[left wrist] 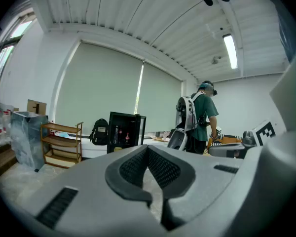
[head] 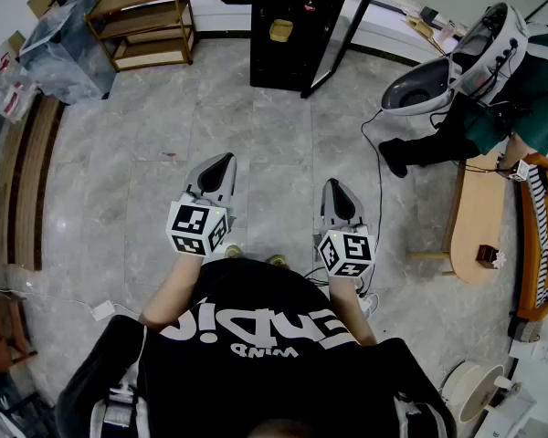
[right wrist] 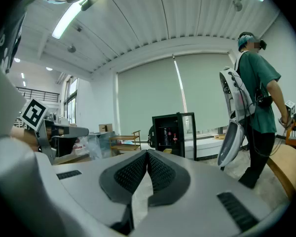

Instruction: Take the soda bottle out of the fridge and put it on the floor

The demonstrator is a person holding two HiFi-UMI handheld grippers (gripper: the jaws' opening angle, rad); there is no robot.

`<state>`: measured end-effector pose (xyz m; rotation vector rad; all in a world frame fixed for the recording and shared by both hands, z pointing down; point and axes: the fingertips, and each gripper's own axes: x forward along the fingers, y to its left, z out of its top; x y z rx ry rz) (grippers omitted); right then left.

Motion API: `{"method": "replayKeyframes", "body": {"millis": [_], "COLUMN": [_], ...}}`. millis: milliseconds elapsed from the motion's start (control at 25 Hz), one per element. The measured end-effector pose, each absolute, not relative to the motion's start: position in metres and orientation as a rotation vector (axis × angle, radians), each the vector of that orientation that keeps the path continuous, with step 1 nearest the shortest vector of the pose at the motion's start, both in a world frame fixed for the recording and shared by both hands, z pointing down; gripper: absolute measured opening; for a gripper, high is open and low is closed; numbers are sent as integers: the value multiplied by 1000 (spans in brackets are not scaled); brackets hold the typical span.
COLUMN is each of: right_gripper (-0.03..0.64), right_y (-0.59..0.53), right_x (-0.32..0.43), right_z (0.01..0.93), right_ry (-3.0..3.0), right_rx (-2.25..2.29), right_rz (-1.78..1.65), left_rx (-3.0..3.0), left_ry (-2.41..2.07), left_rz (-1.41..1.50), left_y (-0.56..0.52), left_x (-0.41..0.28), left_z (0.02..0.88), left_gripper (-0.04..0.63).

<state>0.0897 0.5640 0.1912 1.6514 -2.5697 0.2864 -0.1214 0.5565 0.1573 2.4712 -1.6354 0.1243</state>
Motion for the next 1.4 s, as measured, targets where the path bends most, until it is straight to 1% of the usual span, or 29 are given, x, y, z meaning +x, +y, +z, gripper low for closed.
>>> {"method": "replayKeyframes", "body": {"millis": [360, 600, 760, 1080, 1400], "right_gripper": [23, 23, 23, 23, 23], "right_y": [559, 545, 542, 538, 483], "right_x": [75, 66, 59, 51, 60], "right_z": [185, 169, 168, 187, 204], "right_ry": [-2571, -2564, -2554, -2521, -2519], "right_rx": [1639, 1680, 1707, 1759, 1772], "right_rz": [253, 209, 202, 228, 274], "left_rx": [2541, 2553, 2558, 2587, 2586], "left_ry": [-1654, -1654, -1635, -1544, -1521], "left_rz": [165, 151, 153, 157, 147], "left_y": [554, 546, 542, 529, 471], "left_x": [-120, -139, -151, -152, -147], "left_z": [149, 143, 152, 173, 179], "left_gripper": [6, 6, 6, 6, 6]}}
